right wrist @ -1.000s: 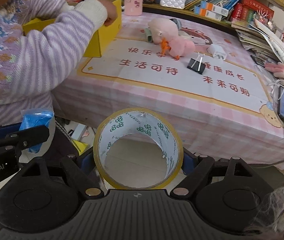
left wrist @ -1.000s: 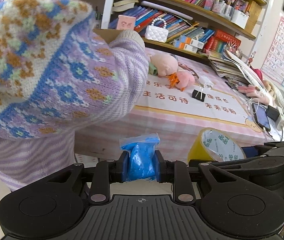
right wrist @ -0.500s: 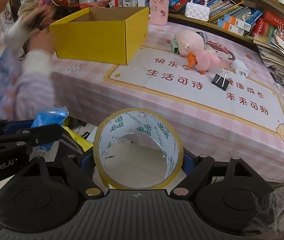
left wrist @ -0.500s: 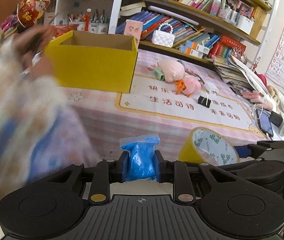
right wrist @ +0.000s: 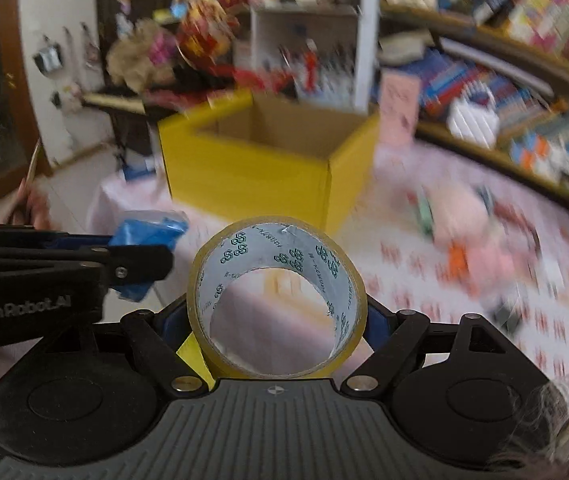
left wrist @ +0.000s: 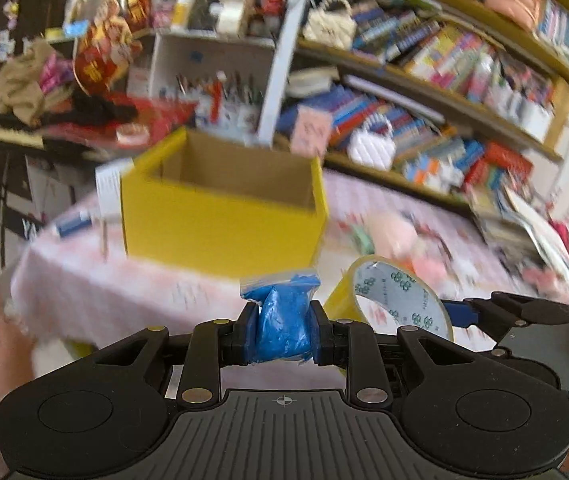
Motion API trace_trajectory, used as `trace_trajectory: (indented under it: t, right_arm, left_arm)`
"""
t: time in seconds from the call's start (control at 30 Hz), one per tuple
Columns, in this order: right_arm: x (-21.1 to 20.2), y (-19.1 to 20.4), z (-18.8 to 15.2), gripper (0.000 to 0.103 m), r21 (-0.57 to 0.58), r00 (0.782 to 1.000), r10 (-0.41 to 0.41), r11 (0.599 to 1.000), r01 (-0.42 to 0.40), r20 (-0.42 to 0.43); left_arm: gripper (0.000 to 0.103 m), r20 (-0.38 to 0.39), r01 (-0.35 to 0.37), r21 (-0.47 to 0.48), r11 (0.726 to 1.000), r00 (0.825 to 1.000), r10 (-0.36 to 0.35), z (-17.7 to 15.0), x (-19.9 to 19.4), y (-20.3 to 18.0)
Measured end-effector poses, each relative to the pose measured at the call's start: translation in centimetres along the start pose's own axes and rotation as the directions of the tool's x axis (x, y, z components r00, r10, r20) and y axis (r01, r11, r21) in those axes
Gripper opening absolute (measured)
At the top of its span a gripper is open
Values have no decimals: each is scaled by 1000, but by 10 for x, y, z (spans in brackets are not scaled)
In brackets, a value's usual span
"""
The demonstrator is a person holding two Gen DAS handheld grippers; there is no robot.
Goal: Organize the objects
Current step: 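Release the tape roll into the box with the right tool while the left drops the blue item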
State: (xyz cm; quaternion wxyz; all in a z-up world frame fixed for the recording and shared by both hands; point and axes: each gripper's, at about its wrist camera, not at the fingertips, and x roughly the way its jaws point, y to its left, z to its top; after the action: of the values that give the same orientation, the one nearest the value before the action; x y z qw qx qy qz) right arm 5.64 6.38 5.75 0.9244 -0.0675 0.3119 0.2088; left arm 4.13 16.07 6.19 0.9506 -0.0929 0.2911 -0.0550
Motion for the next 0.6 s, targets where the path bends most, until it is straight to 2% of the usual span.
trace_trajectory:
  t: [0.2,0.3,0.4,0.6]
  right_arm:
    - [42,-16,67,82,-24,992,57,998,-55,110]
    - [72,-24,95,82,-36,988,58,998,-54,143]
    - [108,-31,114,82,-39,989,63,998,-59,133]
    - [182,-37,137,82,-78,997,78,994,-77,10]
  left_arm:
    - [24,114,-67,-12,998,991,68,67,32,14]
    - [24,135,-110,-1,994,985,109,91,54,23]
    - [24,113,-137,-11,991,984,137,110,84,36]
    - [24,23,-187,25,982,982,187,130,150,58]
